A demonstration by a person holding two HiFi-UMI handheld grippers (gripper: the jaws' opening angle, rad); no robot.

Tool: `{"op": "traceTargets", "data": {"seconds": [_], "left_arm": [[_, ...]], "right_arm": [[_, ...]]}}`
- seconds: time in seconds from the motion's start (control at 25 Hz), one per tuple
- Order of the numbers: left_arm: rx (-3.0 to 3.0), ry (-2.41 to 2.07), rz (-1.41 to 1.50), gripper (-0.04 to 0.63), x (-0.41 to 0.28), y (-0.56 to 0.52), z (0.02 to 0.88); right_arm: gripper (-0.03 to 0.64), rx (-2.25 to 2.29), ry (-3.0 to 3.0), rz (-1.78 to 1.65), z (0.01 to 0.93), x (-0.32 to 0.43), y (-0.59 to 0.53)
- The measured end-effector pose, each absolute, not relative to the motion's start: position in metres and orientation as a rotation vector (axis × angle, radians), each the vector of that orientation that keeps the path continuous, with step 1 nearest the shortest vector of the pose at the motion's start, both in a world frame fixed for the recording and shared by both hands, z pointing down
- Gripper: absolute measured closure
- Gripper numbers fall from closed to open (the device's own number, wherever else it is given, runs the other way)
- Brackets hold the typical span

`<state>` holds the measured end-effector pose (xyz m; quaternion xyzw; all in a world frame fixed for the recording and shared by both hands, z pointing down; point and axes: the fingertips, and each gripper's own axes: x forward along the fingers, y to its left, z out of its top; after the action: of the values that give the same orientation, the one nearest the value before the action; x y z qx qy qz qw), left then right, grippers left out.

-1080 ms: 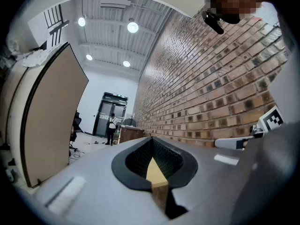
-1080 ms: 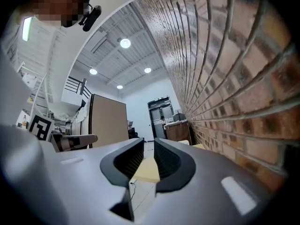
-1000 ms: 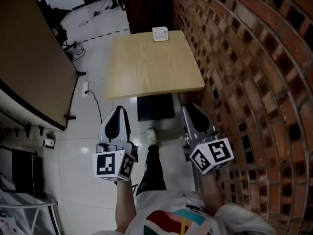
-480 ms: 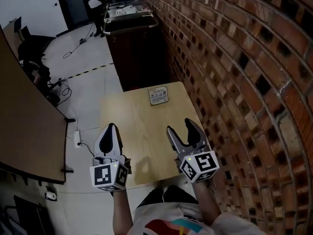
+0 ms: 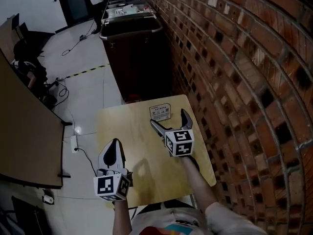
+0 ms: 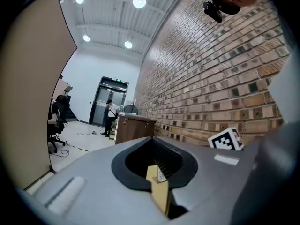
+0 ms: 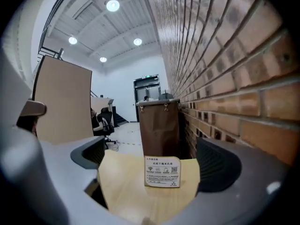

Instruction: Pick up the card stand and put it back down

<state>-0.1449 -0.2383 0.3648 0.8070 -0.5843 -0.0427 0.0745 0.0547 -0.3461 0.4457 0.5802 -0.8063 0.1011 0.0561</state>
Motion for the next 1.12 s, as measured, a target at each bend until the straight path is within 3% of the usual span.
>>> {"op": "traceTargets", "data": {"seconds": [0.4,1.12], "left_arm": [[2.27,-1.802,-0.004,0.591,-0.181,-0.261,0.414],[2.187,-1.808,0.02,0.591,-0.19,-0.279,0.445]], "right_arm": [[0.04,1.744,-2.131,0.52,0.568,0.052,-0.453],[0.041,1.774,-2.133,0.499,0.592,0.049,-0.475]]}}
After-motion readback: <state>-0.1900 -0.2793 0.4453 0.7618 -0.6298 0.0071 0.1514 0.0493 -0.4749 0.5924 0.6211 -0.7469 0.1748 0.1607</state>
